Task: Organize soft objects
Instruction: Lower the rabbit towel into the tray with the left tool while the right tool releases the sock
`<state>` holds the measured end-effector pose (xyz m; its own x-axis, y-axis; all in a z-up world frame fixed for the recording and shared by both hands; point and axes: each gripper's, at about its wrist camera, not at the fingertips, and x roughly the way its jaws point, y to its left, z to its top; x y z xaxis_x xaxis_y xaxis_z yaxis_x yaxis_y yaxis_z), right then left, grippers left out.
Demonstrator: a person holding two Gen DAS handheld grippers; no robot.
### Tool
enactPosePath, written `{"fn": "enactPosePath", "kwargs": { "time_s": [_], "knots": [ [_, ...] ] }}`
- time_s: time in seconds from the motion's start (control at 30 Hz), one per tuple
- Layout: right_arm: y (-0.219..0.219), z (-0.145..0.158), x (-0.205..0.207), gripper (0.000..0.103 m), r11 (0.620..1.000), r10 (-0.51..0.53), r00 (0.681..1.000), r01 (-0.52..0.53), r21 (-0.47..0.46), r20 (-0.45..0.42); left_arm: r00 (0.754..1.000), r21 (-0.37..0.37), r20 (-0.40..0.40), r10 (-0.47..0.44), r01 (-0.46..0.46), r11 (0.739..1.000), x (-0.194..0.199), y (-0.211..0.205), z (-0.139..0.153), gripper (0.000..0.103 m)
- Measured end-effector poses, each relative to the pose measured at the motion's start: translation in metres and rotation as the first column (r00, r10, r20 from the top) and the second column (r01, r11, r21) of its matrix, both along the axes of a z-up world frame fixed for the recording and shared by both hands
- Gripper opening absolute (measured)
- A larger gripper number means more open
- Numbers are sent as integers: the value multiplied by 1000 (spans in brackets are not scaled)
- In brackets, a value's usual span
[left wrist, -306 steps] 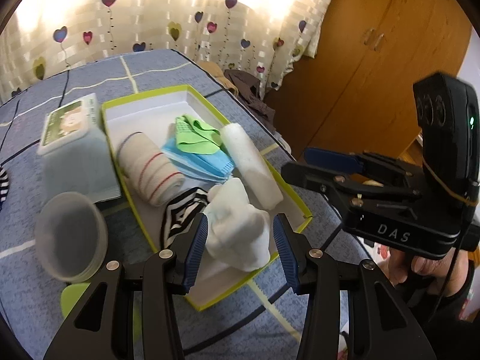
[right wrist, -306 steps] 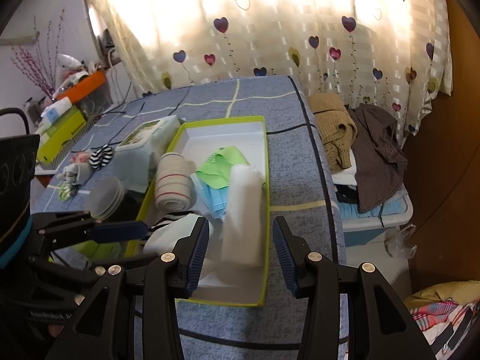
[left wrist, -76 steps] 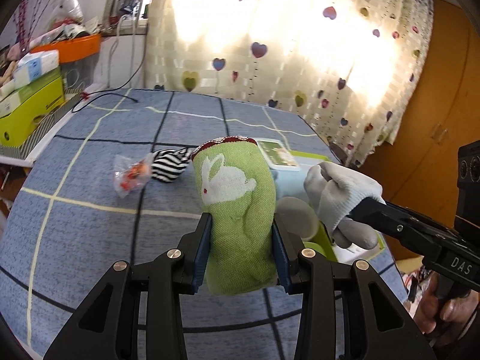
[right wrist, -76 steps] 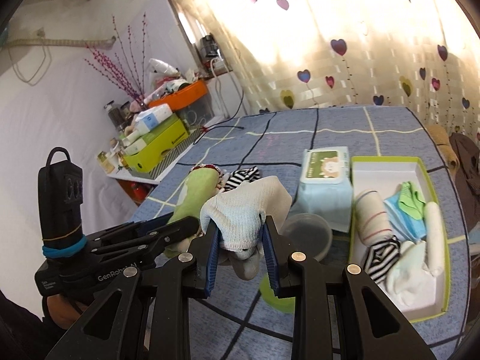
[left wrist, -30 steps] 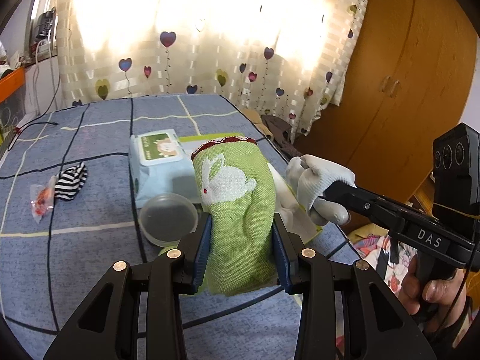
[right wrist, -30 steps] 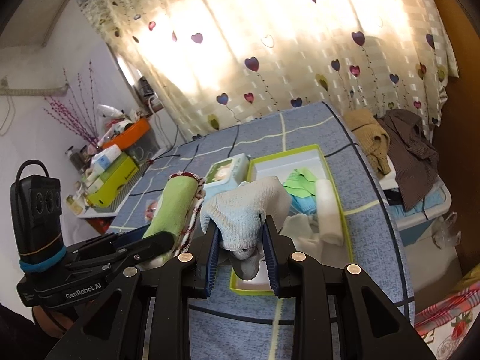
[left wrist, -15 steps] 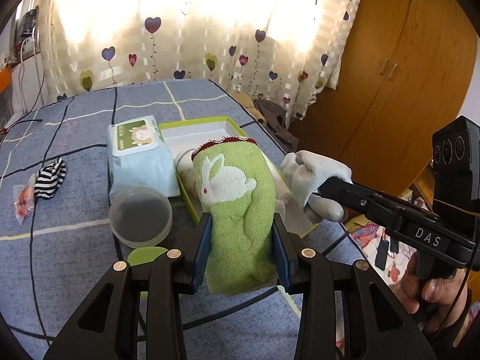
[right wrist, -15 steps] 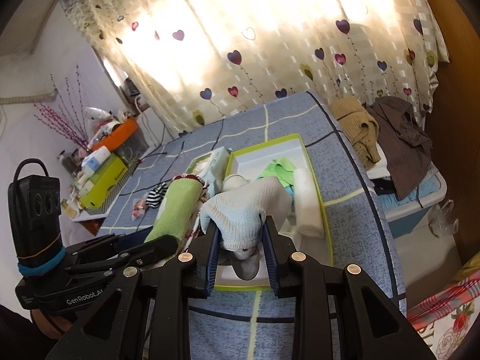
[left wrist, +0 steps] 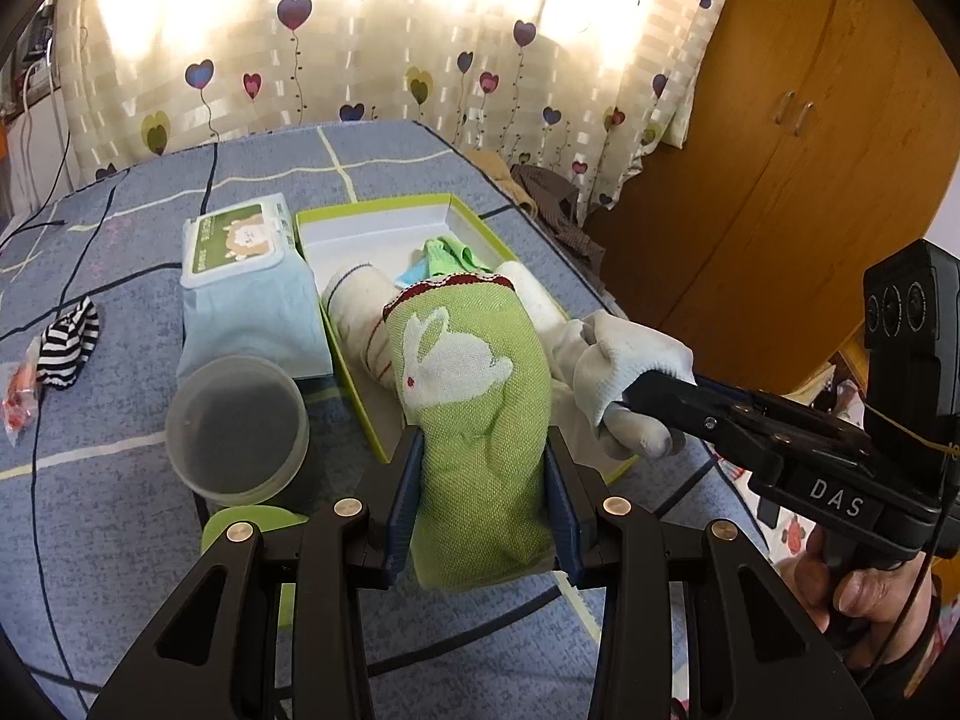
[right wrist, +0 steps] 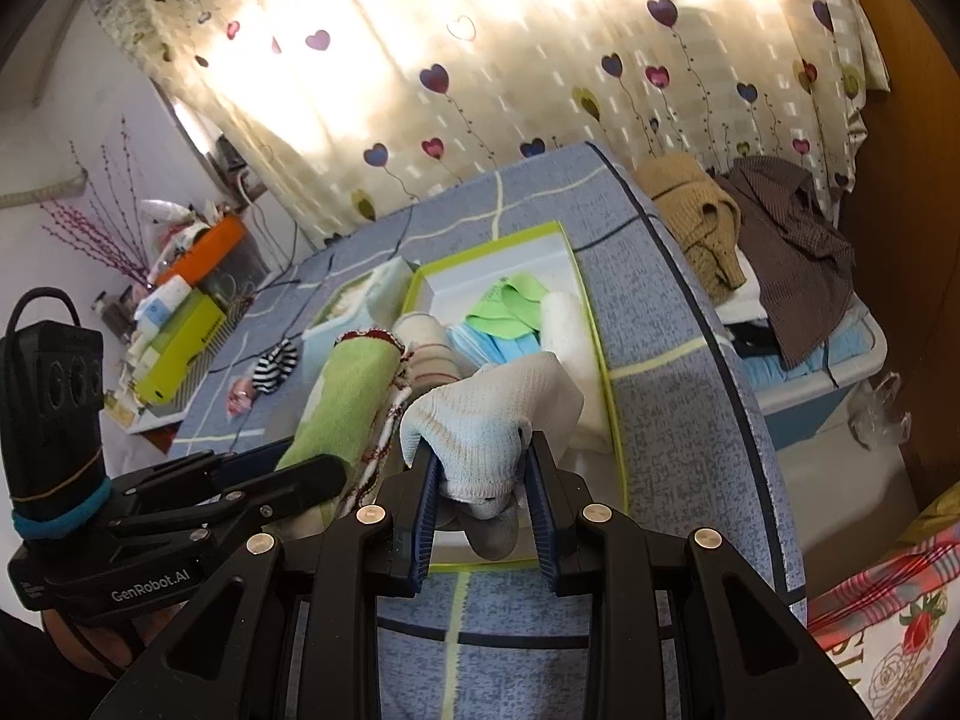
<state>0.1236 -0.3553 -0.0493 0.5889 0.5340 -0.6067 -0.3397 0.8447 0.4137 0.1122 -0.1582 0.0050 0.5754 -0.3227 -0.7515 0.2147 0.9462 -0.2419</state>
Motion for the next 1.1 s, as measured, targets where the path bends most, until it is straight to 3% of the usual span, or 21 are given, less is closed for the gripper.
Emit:
{"fn": "enactPosePath", "kwargs": {
  "time_s": [0.57, 1.1],
  "knots": [
    [9, -12, 28, 26, 999, 22, 1000, -23, -29, -12, 999, 6, -51, 18, -18, 1000, 25, -4, -19, 39],
    [19, -11, 68, 26, 997, 54, 998, -53, -52, 14, 997, 11, -49, 67, -67, 998, 61, -3, -23, 39]
  ]
}}
